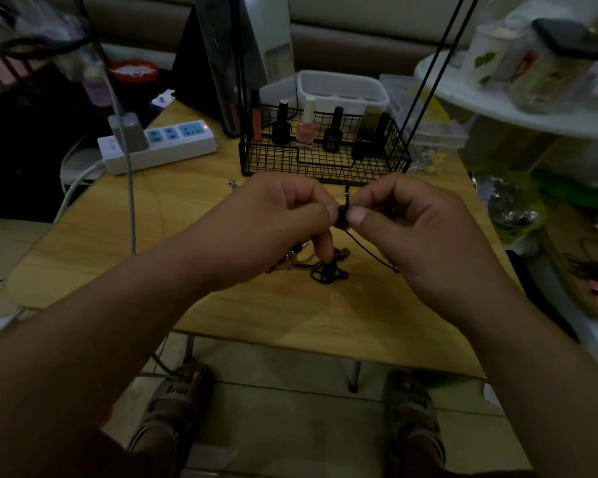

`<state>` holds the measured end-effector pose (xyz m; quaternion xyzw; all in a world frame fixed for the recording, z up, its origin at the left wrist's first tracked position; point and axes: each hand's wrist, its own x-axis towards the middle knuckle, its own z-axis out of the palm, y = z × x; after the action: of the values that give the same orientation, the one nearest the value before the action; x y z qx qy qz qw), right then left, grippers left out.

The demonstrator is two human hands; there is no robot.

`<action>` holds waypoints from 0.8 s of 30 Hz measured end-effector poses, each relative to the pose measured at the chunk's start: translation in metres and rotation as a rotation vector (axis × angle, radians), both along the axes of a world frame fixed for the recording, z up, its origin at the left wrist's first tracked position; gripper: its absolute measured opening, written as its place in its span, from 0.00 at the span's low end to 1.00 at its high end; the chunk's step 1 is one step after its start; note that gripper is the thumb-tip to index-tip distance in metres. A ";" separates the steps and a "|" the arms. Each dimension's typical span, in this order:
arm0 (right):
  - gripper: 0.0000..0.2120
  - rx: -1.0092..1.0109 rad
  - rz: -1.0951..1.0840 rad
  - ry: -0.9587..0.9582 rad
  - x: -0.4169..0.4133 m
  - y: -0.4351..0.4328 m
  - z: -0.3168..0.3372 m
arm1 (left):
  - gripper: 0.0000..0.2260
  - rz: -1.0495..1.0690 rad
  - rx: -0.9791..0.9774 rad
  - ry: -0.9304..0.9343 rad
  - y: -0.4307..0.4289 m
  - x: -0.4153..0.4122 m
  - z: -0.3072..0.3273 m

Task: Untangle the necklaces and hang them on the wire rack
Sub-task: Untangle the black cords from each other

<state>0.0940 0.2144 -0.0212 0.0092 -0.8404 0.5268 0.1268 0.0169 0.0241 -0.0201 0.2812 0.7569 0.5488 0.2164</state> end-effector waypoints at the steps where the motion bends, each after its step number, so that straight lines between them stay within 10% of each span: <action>1: 0.02 0.029 -0.008 0.014 0.000 0.000 0.000 | 0.08 0.001 -0.006 0.008 0.000 0.000 0.000; 24: 0.05 0.081 -0.025 0.046 -0.001 -0.002 -0.004 | 0.02 0.009 0.068 -0.047 0.001 -0.001 -0.002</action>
<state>0.0928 0.2121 -0.0251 0.0160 -0.8579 0.4905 0.1524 0.0159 0.0256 -0.0221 0.2719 0.7339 0.5816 0.2219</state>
